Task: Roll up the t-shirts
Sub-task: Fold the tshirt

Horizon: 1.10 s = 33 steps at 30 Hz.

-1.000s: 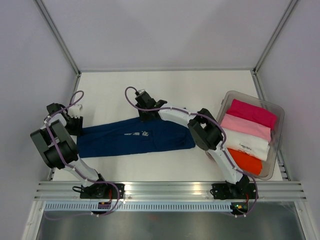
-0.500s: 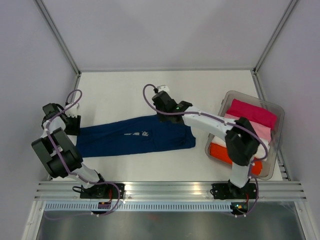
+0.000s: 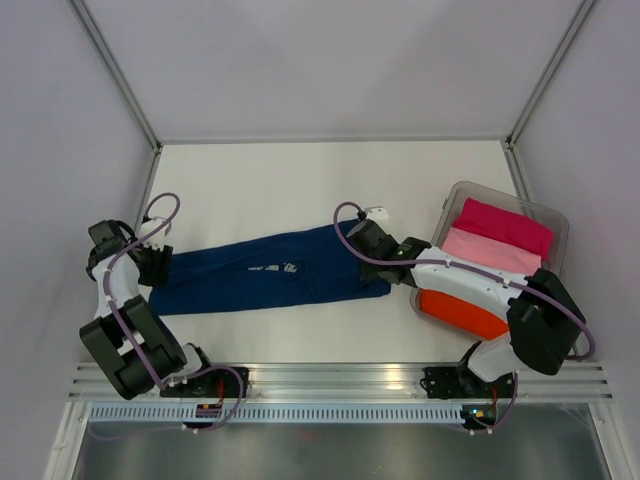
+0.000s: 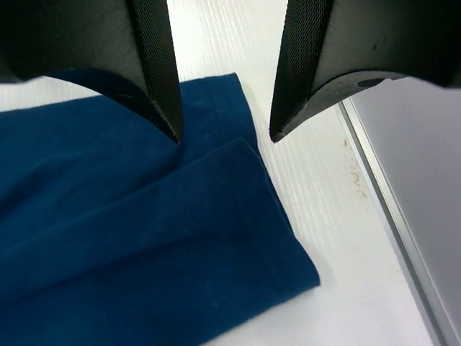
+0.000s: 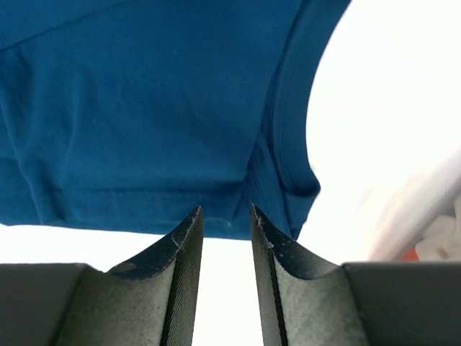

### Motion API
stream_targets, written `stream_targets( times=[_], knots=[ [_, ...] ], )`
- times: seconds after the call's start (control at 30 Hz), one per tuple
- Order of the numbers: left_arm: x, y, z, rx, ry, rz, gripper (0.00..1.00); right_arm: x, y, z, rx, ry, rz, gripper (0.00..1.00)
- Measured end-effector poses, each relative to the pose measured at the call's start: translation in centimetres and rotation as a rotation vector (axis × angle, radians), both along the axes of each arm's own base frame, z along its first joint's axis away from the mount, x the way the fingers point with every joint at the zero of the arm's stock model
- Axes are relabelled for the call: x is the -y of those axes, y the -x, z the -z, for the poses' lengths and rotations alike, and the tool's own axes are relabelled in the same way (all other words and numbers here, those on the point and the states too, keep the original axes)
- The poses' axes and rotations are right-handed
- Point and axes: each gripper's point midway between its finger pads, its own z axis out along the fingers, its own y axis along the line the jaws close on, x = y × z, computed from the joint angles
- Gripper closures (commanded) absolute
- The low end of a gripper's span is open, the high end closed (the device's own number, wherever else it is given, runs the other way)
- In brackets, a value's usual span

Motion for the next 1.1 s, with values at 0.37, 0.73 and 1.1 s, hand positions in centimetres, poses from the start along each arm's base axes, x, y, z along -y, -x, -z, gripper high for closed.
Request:
stream_targets(
  times=[0.37,0.73,1.1],
  knots=[
    [0.5,2.0,3.5,-0.16,0.057,0.004,0.48,1.1,2.8,3.3,-0.087,-0.081,0.026,0.54],
    [-0.2,0.5,2.5,-0.134,0.064,-0.013,0.48,0.6,1.5,3.3,-0.088,-0.186,0.09,0.52],
    [-0.2,0.7,1.4,-0.139,0.071,-0.044,0.49,0.3,1.6,4.5,-0.18,-0.232,0.124,0.57]
  ],
)
